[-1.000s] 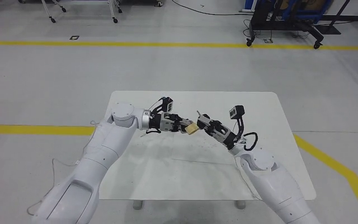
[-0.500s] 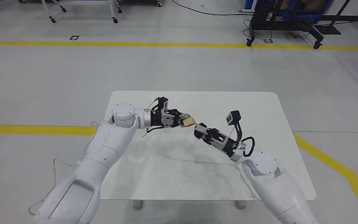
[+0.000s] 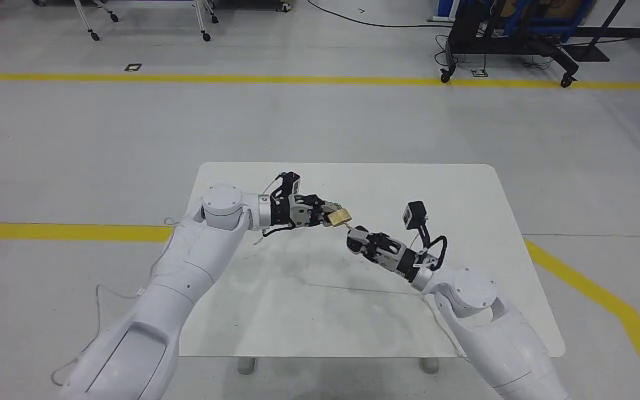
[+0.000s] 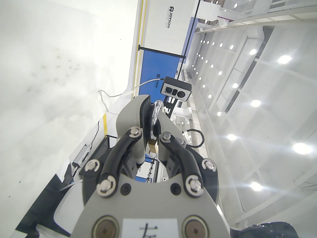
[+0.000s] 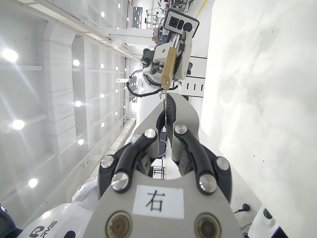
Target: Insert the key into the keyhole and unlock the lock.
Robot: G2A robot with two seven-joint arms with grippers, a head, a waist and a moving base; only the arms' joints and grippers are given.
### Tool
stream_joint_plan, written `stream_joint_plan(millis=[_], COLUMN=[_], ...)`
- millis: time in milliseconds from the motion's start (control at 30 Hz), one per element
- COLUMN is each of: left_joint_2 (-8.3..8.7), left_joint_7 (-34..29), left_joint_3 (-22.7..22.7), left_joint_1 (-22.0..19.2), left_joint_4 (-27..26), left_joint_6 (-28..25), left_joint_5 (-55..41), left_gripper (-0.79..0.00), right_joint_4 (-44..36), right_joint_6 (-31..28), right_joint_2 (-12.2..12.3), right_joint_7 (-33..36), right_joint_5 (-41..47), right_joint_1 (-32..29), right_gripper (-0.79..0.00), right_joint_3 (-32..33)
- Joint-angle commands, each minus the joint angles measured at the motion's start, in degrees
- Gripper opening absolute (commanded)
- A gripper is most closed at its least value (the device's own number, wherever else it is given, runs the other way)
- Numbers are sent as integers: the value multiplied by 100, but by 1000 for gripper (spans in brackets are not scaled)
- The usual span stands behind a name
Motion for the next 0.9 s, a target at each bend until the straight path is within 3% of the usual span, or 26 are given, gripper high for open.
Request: stream_joint_plan(millis=[0,400,867], left_joint_2=[4,49,89], left_joint_7=[21,448,824], left_joint_3=[-4,30,4], left_joint_1=[10,113,307], left_joint_4=[-29,-402,-813], left_joint_6=[-20,-221,-61], left_joint_5=[33,616,929], left_gripper=[-785,-785,-785], right_joint_4=[9,6,46], right_joint_6=[11,87,161], right_joint_2=[-4,-32,-116], right_joint_7=[-4,-406,-1107], right_joint_5=[6,-261,-691], right_joint_1=[10,32,88], right_gripper=[-785,-785,-785], right_joint_3=[-9,-56,-300])
